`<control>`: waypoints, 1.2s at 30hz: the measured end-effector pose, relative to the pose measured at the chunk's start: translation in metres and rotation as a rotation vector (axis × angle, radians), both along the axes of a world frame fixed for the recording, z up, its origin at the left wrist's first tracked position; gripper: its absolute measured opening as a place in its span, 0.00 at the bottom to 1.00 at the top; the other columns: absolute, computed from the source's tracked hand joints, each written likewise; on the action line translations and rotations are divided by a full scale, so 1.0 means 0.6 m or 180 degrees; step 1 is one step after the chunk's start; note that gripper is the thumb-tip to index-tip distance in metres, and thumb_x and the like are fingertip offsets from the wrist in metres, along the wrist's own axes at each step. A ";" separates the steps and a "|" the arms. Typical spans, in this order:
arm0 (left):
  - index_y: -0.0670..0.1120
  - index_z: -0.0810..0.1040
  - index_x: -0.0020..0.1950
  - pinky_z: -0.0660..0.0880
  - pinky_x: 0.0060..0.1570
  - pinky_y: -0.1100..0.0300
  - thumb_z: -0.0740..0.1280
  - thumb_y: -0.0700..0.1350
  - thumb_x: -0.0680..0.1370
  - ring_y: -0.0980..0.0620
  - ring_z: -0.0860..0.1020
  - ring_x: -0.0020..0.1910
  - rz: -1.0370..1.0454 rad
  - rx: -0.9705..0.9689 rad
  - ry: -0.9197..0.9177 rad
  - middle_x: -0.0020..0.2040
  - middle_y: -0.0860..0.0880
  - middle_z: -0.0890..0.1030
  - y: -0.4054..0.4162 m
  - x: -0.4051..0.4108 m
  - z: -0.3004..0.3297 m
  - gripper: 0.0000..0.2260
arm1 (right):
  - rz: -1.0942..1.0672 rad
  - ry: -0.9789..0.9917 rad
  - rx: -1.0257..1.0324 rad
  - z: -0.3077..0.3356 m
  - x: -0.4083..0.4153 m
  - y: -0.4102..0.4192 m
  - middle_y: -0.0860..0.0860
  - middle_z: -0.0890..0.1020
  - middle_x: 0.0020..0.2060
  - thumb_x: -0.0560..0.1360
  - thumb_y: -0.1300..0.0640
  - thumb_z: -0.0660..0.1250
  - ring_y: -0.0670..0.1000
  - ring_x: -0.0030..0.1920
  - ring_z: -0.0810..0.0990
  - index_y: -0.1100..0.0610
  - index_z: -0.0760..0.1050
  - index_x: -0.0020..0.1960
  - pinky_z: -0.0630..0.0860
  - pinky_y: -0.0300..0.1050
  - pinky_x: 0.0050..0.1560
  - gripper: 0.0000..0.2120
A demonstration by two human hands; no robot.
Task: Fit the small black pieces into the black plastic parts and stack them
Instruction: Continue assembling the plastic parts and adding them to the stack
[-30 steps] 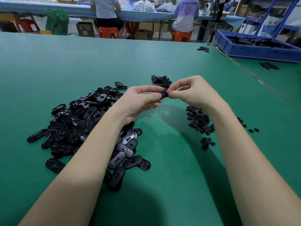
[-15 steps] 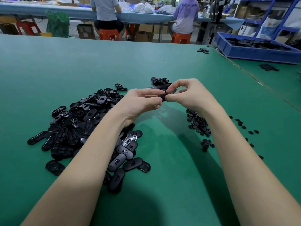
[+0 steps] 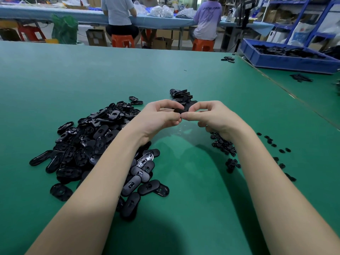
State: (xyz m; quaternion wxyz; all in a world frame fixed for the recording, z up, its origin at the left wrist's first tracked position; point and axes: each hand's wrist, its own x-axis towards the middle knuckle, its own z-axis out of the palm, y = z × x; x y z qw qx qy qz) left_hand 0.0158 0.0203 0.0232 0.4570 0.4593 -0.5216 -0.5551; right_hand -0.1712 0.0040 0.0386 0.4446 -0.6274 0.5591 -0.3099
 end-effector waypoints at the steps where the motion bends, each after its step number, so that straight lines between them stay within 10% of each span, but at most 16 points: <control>1: 0.43 0.82 0.49 0.77 0.44 0.65 0.68 0.30 0.75 0.50 0.78 0.40 0.0036 -0.0002 -0.0007 0.43 0.40 0.79 0.001 0.000 0.000 0.10 | 0.0019 -0.0047 0.0001 -0.002 0.002 0.000 0.45 0.75 0.32 0.67 0.46 0.82 0.45 0.28 0.66 0.47 0.79 0.36 0.59 0.37 0.27 0.12; 36: 0.48 0.83 0.43 0.79 0.48 0.60 0.75 0.38 0.73 0.54 0.82 0.35 0.0741 -0.0129 -0.1013 0.35 0.49 0.85 -0.007 0.002 -0.018 0.06 | -0.0173 0.0231 -0.1137 -0.056 0.038 -0.007 0.42 0.77 0.29 0.71 0.58 0.75 0.39 0.26 0.72 0.50 0.78 0.38 0.69 0.29 0.32 0.08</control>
